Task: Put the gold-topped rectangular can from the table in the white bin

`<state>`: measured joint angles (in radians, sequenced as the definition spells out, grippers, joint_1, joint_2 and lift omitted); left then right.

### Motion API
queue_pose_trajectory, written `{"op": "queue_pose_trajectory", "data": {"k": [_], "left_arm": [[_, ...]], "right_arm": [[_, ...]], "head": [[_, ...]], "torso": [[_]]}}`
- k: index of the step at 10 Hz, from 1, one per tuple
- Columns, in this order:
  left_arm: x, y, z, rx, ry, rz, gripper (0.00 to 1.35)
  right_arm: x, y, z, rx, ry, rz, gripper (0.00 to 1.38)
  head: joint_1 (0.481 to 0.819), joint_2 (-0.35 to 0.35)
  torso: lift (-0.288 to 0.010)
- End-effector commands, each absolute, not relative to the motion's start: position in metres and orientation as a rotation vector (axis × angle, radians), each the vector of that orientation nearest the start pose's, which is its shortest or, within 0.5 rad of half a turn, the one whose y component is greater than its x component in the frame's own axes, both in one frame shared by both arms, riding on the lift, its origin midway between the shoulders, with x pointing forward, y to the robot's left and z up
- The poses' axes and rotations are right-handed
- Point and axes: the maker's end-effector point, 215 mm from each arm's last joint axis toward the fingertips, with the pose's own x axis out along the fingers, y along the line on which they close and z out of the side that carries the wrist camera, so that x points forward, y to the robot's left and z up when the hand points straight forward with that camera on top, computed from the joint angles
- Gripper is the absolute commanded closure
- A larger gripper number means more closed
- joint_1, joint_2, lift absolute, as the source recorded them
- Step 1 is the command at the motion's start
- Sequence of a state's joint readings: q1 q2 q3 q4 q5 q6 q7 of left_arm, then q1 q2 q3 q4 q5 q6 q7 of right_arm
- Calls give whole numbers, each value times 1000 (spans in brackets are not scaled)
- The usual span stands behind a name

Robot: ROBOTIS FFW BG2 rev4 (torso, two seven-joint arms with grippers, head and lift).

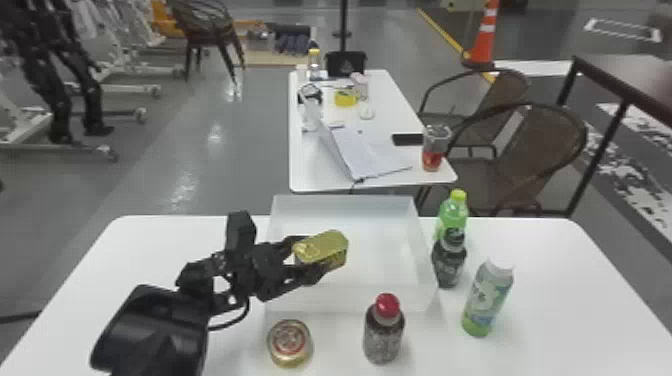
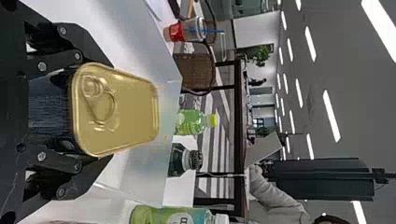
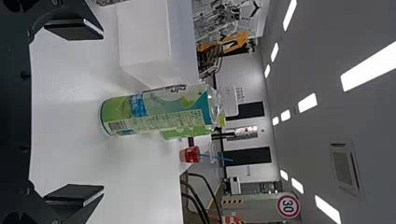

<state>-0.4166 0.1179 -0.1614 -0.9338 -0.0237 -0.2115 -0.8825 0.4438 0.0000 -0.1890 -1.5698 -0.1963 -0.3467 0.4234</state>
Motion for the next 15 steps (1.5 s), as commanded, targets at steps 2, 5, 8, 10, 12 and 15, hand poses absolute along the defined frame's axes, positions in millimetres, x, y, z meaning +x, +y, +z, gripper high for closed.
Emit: {"op": "queue_pose_trajectory", "data": {"k": [2,5,8,10,12,15], "left_arm": [[606,69,-388,187,90,-967,81],[602,84,-368,145,17,-925,147],[568,153,-372,31,-16,-705,153],[533,214,-382,-4,-19,-504,167],[493,270,-390,-1,-12,-333,173],[442,302,-411,7,4,-187,173]], "right_arm": [[411,-266,-450,123,54,173,131],[411,-265,-449,125,53,174,131],[411,-264,-446,121,49,178,133],[409,-265,-445,117,48,178,133],[405,-265,-446,117,53,176,133],[399,-266,-447,112,57,175,133]], "head": [[549,0],[549,0],[549,0],[549,0],[549,0],[549,0]], "torso": [[-100],[-100],[-100],[-100],[-100],[-100]]}}
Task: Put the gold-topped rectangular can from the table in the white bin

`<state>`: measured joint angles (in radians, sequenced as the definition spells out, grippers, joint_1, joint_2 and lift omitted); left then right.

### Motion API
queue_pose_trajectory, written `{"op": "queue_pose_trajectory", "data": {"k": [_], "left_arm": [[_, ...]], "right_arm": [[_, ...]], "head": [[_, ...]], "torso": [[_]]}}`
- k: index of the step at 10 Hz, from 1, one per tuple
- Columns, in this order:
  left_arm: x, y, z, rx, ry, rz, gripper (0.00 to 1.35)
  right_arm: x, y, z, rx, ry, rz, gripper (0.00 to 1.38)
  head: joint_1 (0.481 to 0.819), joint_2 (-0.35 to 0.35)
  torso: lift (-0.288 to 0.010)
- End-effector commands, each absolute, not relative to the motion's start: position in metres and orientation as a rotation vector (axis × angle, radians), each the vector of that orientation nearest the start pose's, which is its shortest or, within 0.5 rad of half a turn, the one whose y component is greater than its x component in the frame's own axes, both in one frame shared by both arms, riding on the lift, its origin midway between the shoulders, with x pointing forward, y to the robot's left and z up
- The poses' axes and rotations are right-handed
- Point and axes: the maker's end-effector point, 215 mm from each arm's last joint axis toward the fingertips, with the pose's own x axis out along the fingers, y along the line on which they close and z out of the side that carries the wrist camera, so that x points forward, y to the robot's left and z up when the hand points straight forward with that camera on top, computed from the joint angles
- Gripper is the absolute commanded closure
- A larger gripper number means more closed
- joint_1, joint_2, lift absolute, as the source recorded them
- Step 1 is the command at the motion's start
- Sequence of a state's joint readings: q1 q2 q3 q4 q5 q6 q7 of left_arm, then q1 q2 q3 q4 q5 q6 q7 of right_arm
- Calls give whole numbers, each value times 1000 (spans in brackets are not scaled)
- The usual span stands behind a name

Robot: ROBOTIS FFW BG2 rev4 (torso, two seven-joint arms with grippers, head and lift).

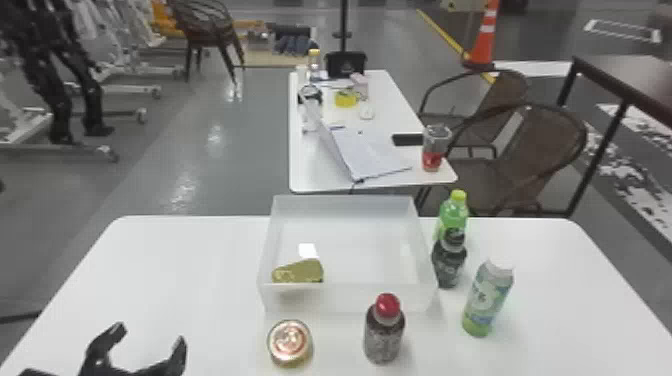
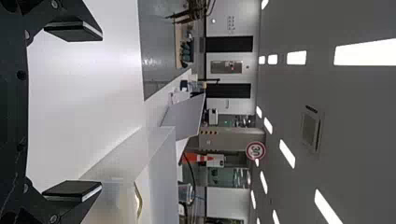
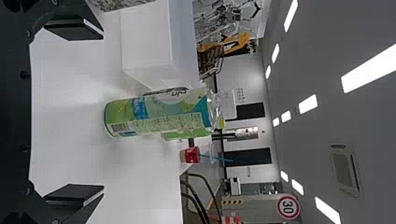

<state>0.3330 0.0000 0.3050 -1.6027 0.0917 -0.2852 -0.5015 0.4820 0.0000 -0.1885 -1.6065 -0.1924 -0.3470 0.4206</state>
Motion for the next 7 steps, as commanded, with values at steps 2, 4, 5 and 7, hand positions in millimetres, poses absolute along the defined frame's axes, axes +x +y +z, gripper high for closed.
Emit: {"op": "queue_pose_trajectory", "data": {"k": [2,4,5,7], "left_arm": [[418,302,-424,8,14,-129,173],[408,302,-430,-10,21,-84,173],[406,303,-432,-23,23,-68,173],[409,295,-432,-39,22,-71,173]], "right_arm": [[395,-267,-444,106,53,170,133],[389,-270,-444,102,57,157,133],[390,-270,-443,101,54,157,133],[389,-270,-443,98,55,159,133]], "head": [[549,0],[549,0],[549,0],[549,0]], "torso": [[-100],[-100],[-100],[-100]]}}
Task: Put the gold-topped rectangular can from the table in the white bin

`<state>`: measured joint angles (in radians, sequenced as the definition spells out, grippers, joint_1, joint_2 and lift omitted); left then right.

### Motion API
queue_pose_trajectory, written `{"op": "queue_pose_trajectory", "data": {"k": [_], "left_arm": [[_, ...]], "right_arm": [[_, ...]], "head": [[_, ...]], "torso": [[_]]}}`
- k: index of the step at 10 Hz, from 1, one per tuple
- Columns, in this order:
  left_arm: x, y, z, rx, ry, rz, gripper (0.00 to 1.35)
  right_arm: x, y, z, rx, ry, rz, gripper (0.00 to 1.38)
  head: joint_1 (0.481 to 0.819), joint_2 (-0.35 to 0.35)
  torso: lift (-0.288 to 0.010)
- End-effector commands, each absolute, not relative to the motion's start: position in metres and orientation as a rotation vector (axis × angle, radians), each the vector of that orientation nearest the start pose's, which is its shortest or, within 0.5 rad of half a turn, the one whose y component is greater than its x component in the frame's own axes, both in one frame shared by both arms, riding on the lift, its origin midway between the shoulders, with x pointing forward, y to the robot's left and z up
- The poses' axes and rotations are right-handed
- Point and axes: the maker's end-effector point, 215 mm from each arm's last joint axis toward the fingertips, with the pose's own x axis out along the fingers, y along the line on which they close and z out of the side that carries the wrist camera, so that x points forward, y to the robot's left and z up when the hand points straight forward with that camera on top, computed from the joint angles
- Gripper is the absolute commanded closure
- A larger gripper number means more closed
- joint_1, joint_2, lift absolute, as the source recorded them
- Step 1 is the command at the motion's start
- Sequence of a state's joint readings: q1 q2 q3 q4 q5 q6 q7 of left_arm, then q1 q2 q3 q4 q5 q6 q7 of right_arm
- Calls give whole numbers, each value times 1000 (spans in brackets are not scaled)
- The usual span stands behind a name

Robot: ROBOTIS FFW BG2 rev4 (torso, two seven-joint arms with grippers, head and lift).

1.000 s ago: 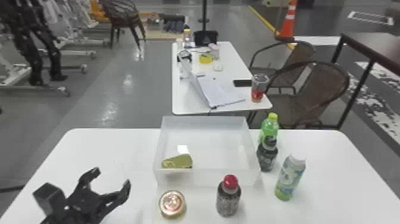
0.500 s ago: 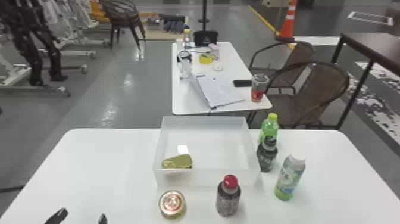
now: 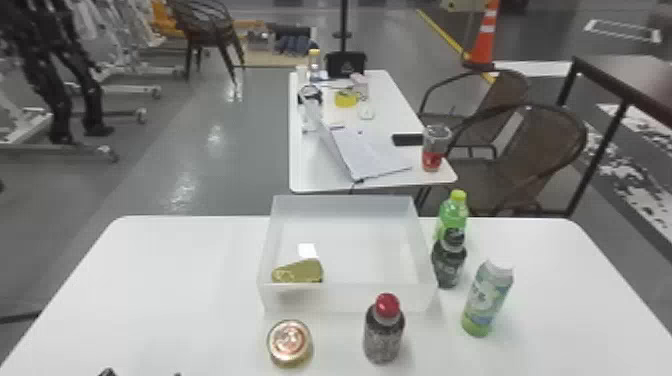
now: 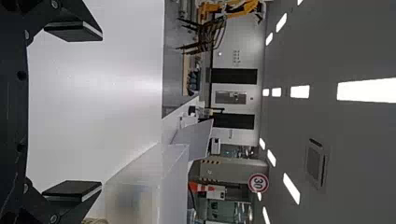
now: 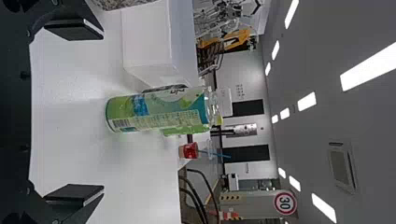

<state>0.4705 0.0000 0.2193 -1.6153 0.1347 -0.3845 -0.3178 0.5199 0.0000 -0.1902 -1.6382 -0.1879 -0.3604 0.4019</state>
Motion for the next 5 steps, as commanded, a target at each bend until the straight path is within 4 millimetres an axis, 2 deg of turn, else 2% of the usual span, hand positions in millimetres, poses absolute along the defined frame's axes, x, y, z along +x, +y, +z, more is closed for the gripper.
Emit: {"op": "queue_pose_trajectory", "data": {"k": [1,5], "left_arm": [[409,292,-433,-48,23,-71,173],[415,281,-433,-68,15,-76,173]], "right_arm": [[389,-270,-443,98,55,159,133],[391,-269,-442,99,52,160,133]], "head": [[549,0],[549,0]], "torso": [[-100],[-100]]}}
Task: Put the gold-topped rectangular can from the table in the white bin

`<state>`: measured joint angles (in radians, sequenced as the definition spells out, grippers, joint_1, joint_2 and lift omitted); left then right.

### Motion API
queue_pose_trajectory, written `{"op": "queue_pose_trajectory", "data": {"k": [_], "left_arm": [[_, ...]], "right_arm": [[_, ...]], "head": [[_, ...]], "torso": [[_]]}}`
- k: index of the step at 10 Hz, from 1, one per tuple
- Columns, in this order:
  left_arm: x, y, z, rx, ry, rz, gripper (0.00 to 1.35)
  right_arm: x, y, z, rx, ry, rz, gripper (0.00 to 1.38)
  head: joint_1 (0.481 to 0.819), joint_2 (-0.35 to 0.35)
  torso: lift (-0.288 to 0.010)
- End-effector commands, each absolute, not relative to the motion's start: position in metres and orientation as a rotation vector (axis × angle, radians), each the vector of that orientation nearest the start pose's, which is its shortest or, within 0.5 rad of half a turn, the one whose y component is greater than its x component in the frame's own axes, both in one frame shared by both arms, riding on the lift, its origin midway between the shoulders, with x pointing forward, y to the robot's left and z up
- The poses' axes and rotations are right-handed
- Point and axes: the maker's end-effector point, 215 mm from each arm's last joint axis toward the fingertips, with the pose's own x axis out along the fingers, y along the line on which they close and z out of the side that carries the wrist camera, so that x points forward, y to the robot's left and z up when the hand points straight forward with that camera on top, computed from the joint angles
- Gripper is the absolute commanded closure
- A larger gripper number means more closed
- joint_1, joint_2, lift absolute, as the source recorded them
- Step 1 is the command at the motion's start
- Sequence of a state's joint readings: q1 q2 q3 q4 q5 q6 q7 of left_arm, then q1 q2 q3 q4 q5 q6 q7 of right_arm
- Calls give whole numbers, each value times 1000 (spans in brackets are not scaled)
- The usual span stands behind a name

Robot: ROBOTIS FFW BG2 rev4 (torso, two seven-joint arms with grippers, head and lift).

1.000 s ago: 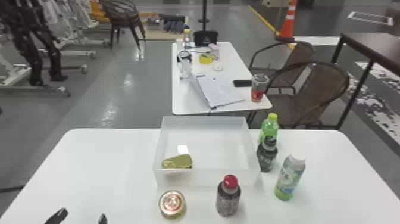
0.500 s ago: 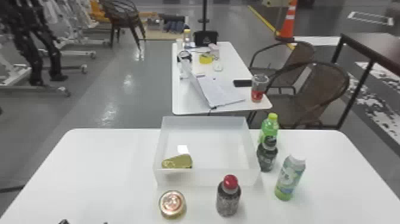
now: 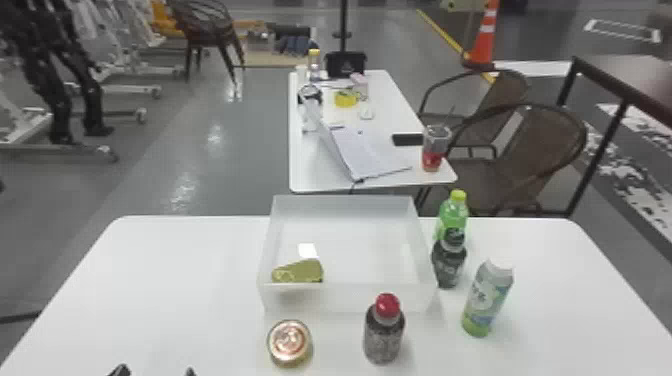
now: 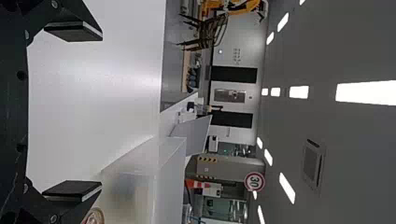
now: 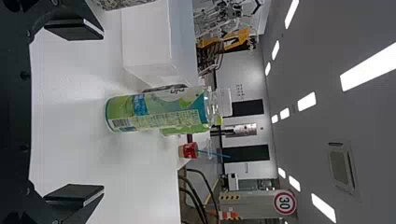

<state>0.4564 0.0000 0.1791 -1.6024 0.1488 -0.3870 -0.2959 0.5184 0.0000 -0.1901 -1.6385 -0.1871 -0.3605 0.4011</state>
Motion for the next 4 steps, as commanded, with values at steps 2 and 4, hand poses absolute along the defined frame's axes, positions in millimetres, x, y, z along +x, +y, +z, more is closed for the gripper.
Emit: {"op": "queue_pose_trajectory", "data": {"k": [2,4], "left_arm": [[415,280,-436,-77,18,-77,173],[416,274,-437,-90,20,-83,173]], "right_arm": [[391,-269,-442,99,52,160,133],[392,-269,-442,97,53,161,133]], "head": [[549,0],[549,0]], "torso": [[-100],[-100]]}}
